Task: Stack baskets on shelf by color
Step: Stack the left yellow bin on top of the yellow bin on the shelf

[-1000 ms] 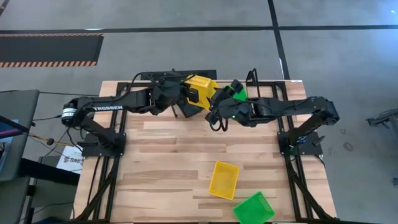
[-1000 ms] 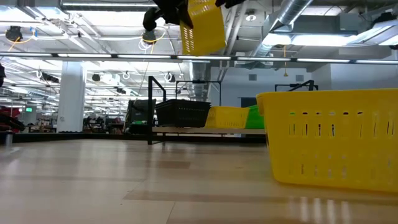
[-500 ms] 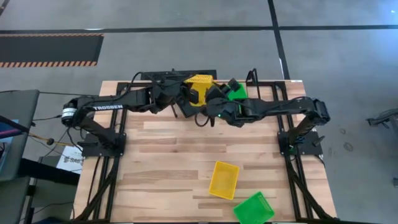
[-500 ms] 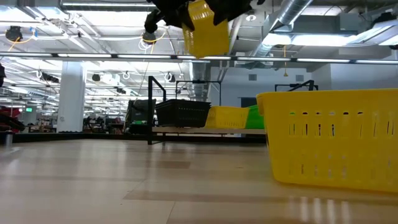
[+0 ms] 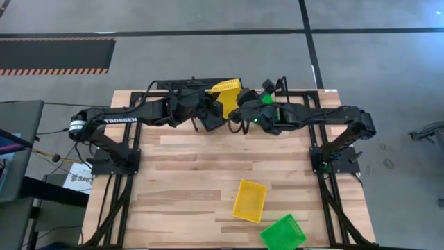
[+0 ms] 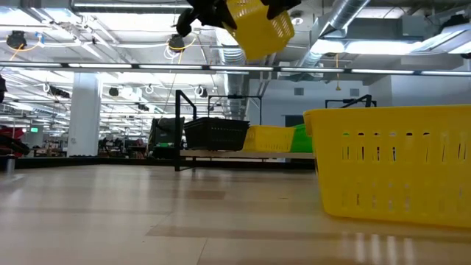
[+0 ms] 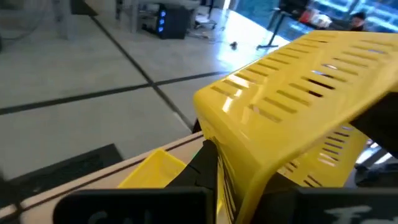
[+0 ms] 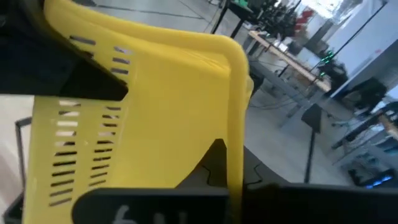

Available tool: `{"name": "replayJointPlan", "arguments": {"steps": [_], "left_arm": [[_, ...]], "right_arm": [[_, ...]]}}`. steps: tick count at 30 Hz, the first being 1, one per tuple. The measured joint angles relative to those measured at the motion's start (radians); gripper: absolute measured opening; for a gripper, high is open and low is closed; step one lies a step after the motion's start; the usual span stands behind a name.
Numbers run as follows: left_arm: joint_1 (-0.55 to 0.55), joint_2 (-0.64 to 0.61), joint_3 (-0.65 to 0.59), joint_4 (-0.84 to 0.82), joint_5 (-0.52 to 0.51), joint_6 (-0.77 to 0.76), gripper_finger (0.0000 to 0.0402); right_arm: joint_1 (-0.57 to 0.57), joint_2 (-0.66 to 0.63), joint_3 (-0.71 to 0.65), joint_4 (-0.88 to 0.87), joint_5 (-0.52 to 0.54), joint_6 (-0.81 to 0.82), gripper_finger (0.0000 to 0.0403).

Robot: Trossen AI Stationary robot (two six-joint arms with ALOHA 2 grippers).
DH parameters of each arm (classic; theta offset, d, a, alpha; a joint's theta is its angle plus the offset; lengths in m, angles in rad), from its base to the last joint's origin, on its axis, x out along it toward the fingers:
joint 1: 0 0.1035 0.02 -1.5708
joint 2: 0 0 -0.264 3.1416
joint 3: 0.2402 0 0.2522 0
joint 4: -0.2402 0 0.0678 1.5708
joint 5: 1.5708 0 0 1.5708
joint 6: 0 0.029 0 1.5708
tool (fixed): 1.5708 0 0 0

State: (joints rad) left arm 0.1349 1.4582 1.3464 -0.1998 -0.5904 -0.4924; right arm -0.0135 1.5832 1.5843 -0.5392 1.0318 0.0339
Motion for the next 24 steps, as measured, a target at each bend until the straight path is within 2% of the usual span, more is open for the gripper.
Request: {"name": "replayJointPlan", "arguments": {"steps": [5,8,11,16,20,24], "left_arm": [[-0.006,0.002,0.0,0.123,0.01,0.093,0.0001],[-0.006,0.004,0.022,0.12,0.023,0.166,0.0015],[-0.007,0.002,0.039,0.121,0.036,0.206,0.0053],[-0.014,0.002,0.046,0.091,0.061,0.191,0.0155],[-0.014,0.0,0.047,0.128,0.18,0.193,0.0215],[-0.028,-0.018,0.052,0.271,0.381,0.207,0.0237]], "right_arm": [[-0.011,-0.021,0.003,-0.081,-0.033,0.064,0.0003],[-0.012,-0.02,0.003,-0.112,-0.034,0.092,0.0003],[-0.009,-0.021,0.003,-0.116,-0.04,0.094,0.0002],[-0.005,-0.017,0.0,-0.129,-0.053,0.083,0.0002],[-0.005,-0.019,0.0,-0.157,-0.049,0.079,0.0002],[-0.016,-0.015,-0.002,-0.228,-0.081,0.127,0.0001]]}}
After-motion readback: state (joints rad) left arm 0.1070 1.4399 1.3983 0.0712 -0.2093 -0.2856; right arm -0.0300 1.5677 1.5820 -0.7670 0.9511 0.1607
